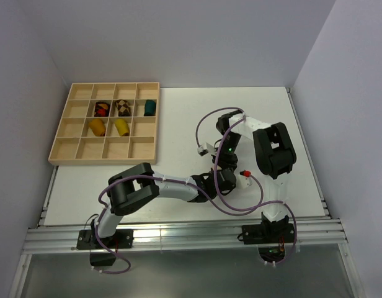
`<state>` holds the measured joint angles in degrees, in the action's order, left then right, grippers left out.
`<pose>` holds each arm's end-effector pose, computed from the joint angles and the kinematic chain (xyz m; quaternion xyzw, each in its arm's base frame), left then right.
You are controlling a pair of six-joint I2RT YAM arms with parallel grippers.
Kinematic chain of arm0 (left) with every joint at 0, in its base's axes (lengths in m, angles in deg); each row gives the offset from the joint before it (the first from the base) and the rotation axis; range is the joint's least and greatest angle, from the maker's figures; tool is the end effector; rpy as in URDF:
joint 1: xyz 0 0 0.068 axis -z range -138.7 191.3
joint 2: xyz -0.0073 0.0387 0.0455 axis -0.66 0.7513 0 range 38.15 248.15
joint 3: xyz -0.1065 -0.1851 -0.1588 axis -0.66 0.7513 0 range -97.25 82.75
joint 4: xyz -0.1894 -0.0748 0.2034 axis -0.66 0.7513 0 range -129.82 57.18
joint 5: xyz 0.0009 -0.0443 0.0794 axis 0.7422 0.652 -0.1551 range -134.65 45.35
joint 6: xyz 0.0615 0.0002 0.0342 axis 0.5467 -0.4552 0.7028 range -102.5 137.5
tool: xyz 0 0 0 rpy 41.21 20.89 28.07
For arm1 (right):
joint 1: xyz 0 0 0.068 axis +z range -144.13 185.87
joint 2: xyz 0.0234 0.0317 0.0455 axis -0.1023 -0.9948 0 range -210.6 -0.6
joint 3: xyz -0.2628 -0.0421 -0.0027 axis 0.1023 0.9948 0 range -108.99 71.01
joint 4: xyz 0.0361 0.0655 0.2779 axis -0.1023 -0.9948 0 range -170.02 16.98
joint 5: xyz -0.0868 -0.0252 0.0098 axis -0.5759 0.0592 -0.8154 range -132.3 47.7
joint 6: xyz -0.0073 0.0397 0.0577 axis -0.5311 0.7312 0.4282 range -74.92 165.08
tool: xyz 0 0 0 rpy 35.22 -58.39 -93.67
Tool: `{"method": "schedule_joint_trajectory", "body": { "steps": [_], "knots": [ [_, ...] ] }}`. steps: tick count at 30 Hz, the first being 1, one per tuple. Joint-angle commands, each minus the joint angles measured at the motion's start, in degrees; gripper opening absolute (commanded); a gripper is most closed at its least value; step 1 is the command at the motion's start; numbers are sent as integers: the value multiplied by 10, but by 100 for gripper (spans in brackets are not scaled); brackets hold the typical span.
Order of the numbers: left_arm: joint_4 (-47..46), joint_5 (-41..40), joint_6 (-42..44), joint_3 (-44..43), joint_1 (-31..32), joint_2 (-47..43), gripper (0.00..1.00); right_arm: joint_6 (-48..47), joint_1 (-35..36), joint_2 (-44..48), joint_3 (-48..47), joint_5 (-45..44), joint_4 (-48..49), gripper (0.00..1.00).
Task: Roll the socks
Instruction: Roll the sock at the center of the board.
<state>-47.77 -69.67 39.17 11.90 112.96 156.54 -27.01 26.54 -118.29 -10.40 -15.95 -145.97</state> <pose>0.1705 -0.4366 0.0984 0.5792 0.6732 0.0020 0.4596 0.3218 0.1488 0.1094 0.6687 -0.6898 -0.2731 0.0491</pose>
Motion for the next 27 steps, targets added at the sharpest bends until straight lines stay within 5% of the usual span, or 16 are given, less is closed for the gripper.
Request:
{"method": "schedule_joint_trajectory", "body": {
  "steps": [1, 5, 8, 10, 11, 27],
  "knots": [
    [30, 116, -30, 1, -19, 65, 1, -20, 30, -22, 33, 38, -95, 27],
    [59, 147, -35, -10, -21, 74, 0, -21, 30, -23, 31, 41, -95, 29],
    [66, 145, -48, -16, -27, 79, 40, -16, 32, -23, 34, 34, -91, 29],
    [41, 140, -63, -1, -35, 70, 47, -13, 32, -19, 39, 30, -80, 29],
    [31, 141, -66, 4, -47, 57, 62, -11, 32, -16, 42, 28, -78, 29],
    [33, 130, -46, -28, -76, 86, 64, 8, 37, -11, 63, 12, -46, 27]
  ]
}}
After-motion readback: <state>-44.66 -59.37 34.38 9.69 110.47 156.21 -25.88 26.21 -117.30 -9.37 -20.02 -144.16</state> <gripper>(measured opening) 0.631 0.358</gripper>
